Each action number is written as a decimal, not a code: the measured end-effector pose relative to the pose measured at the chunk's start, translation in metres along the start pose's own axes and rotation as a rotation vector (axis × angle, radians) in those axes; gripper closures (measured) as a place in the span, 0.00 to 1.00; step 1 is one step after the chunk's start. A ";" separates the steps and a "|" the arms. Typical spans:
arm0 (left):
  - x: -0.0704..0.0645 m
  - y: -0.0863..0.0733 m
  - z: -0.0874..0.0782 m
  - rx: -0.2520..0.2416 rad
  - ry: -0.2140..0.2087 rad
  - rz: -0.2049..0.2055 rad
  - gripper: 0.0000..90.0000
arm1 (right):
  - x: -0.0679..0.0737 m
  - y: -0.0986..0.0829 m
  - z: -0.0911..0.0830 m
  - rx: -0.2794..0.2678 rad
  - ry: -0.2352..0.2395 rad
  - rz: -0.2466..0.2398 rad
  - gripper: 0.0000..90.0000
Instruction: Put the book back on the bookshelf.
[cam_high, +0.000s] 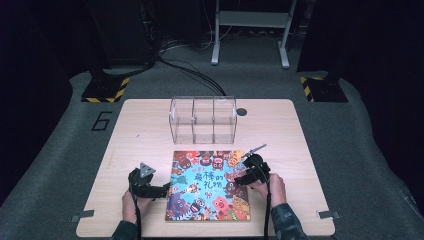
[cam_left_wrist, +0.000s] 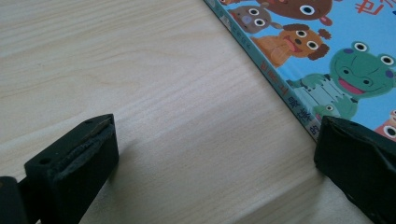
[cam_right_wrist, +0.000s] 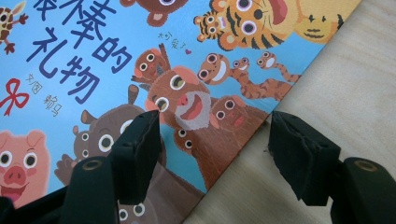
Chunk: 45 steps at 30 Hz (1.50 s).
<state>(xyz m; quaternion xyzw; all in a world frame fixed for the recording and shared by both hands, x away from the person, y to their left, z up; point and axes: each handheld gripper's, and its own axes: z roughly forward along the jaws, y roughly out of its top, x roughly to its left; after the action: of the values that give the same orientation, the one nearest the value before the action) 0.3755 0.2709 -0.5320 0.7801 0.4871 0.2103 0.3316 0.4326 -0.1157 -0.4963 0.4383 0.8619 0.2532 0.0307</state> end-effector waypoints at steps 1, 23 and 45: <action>0.000 0.000 0.000 0.000 0.000 0.002 0.00 | 0.001 0.002 0.000 0.015 0.004 0.016 0.38; 0.000 0.000 0.000 0.000 -0.001 0.001 0.00 | -0.009 -0.004 -0.002 -0.047 0.059 0.092 0.43; 0.000 0.000 0.000 -0.003 0.001 0.005 0.00 | -0.004 0.013 0.001 0.063 0.030 0.093 0.43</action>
<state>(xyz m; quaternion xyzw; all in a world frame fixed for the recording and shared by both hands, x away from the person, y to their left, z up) 0.3758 0.2711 -0.5321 0.7807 0.4852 0.2120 0.3321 0.4446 -0.1126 -0.4918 0.4749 0.8484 0.2338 -0.0078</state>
